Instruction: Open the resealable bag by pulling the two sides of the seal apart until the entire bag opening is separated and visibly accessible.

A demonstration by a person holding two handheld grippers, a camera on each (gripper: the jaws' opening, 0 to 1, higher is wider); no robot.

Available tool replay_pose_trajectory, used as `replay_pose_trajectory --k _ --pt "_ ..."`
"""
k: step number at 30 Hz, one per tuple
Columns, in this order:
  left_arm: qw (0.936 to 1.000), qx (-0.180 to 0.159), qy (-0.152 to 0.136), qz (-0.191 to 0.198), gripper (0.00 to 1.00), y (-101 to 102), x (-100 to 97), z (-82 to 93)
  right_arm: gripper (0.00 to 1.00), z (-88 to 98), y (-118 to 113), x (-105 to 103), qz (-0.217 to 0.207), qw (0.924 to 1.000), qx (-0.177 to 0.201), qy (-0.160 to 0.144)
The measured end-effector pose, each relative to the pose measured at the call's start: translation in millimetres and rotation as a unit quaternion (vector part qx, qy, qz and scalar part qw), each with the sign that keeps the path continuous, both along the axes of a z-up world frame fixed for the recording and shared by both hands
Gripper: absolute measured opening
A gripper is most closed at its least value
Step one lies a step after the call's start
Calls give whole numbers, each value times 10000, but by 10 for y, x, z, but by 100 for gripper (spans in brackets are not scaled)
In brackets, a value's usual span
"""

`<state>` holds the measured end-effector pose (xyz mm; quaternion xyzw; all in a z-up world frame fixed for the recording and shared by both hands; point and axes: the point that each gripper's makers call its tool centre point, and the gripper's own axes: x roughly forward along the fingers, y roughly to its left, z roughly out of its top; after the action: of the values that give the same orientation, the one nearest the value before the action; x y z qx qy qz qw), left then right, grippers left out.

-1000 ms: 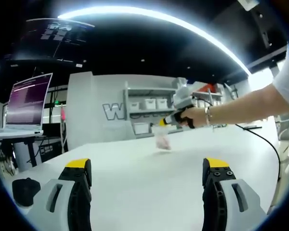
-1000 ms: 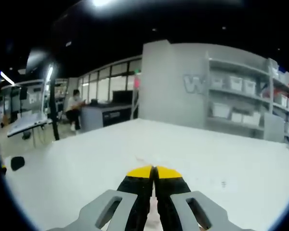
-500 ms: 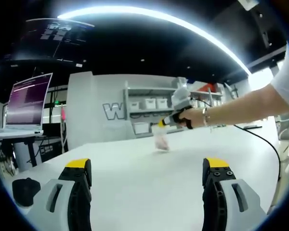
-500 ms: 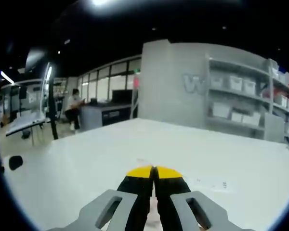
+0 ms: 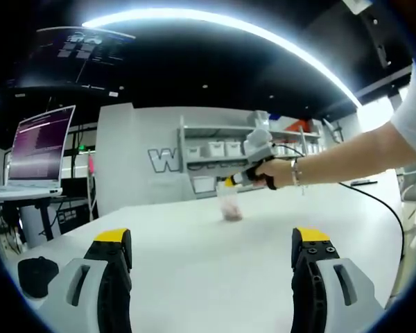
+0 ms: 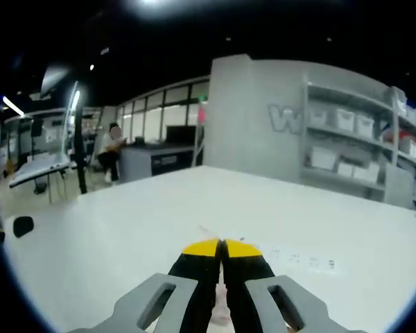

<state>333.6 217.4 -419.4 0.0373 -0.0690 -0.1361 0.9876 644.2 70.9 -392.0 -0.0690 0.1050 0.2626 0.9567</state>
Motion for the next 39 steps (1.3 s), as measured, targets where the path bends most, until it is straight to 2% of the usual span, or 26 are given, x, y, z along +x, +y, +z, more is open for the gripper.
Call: replay_pose_trajectory --k 15,29,39 --pt "10000 19 13 -10 94 -16 0 -10 0 -278 78 -109 238 9994 -60 252" --pt "10000 57 29 -37 94 -65 -6 -18 0 -360 128 -197 418 9981 151 435" --pt "10000 58 34 -37 94 -58 -10 -20 1 -392 183 -234 517 9975 116 471"
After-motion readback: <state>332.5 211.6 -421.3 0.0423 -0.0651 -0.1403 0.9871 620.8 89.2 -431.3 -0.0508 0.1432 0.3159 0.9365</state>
